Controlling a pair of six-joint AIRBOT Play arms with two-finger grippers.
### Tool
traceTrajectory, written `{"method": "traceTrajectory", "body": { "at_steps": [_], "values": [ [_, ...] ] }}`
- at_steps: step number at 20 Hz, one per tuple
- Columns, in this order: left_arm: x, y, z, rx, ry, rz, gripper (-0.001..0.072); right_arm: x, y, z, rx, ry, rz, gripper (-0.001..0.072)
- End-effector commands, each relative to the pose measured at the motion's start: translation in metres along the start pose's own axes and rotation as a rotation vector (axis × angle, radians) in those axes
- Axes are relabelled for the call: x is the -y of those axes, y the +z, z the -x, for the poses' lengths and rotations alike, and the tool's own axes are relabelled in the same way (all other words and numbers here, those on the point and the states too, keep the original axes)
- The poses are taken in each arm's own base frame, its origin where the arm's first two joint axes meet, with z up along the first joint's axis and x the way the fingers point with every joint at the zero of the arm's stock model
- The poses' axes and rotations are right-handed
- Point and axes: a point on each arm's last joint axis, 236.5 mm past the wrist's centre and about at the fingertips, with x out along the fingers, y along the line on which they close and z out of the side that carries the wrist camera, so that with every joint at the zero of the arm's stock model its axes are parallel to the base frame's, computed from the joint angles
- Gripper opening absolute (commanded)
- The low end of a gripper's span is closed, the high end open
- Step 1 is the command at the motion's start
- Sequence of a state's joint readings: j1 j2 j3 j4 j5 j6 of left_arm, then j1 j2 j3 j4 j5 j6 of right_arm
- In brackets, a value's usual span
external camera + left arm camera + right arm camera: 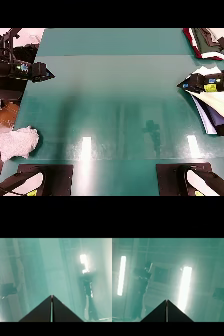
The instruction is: Fold the shirts.
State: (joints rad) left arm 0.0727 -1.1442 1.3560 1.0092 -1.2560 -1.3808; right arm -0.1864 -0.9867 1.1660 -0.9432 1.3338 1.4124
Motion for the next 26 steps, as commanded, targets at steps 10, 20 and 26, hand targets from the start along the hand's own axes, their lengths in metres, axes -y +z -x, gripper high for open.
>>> {"method": "traceTrajectory", "body": {
  "at_steps": [10, 20, 26],
  "values": [
    [0.0, 0.0, 0.0, 0.0, 0.0, -0.001, 0.0023, -0.001, 0.002, -0.001, 0.008, 0.001, 0.001, 0.0016],
    [-0.006, -0.046, 0.026, -0.169, 0.083, -0.021, 0.0022, -0.001, 0.0, -0.001, -0.002, 0.002, 0.002, 0.0016],
    [-0.106, -0.136, 0.127, -0.288, 0.677, 0.025, 0.0028, -0.001, -0.002, -0.001, -0.008, 0.003, 0.021, 0.0016]
  ]
}}
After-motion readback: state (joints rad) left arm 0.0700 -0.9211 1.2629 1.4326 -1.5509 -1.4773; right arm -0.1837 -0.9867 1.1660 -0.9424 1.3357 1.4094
